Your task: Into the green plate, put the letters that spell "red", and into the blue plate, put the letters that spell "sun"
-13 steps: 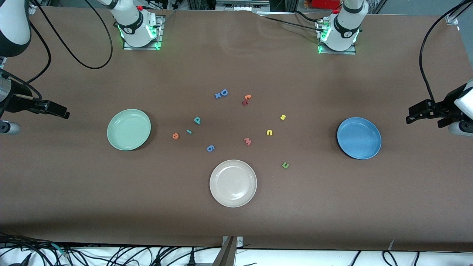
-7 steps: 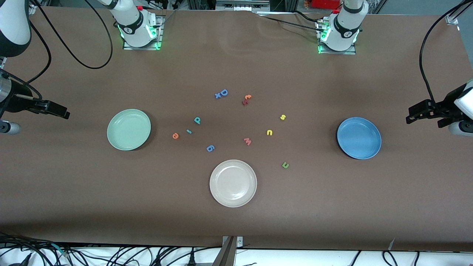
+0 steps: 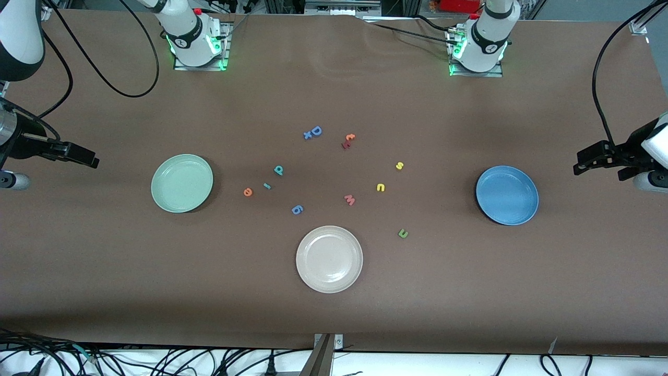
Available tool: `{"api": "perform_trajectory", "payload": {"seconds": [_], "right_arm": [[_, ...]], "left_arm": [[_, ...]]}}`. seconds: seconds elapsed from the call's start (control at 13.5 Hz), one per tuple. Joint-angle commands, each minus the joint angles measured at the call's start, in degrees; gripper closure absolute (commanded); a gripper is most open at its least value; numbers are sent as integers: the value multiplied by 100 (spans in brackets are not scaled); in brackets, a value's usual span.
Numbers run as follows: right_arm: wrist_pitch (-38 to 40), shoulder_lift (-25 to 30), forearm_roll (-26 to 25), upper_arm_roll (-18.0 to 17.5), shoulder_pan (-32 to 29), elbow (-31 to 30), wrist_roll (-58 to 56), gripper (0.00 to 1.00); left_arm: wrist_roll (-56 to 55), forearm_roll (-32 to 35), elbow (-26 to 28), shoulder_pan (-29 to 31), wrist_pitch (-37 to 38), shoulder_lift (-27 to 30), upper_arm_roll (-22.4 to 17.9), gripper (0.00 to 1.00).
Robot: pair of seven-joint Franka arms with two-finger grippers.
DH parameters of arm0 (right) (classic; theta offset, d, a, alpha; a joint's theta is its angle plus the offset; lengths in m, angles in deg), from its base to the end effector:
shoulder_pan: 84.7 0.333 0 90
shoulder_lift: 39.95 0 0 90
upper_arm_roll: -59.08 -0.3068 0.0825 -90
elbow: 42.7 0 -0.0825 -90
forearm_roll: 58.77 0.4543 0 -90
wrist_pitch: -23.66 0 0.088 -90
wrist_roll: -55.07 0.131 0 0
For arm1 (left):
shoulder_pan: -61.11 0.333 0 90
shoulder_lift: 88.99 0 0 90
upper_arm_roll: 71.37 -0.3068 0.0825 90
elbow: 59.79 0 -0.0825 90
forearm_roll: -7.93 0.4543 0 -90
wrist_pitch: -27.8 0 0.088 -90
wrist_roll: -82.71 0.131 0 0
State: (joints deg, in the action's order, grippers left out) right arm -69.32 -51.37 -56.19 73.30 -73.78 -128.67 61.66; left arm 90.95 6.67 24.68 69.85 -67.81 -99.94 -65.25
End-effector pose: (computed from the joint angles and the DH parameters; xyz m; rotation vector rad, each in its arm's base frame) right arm 0.6792 -0.0218 0.5071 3.1219 -0.2716 -0.1109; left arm 0.6867 0.0340 0.5278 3.0966 -0.1457 0.0130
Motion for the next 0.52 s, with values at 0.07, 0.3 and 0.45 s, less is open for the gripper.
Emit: {"api": "perform_trajectory", "payload": {"seconds": [0.07,0.3,0.45], "right_arm": [[79,43,-108,-25,155,-52,262,0],[70,8,-108,-25,419,-52,720,0],[26,-44,-108,-25,655,-52,991,0]], "left_arm": [[81,-181,79,40,68,119,12,0],[81,-181,70,40,86,119,12,0],[81,-181,70,40,86,119,12,0]]}}
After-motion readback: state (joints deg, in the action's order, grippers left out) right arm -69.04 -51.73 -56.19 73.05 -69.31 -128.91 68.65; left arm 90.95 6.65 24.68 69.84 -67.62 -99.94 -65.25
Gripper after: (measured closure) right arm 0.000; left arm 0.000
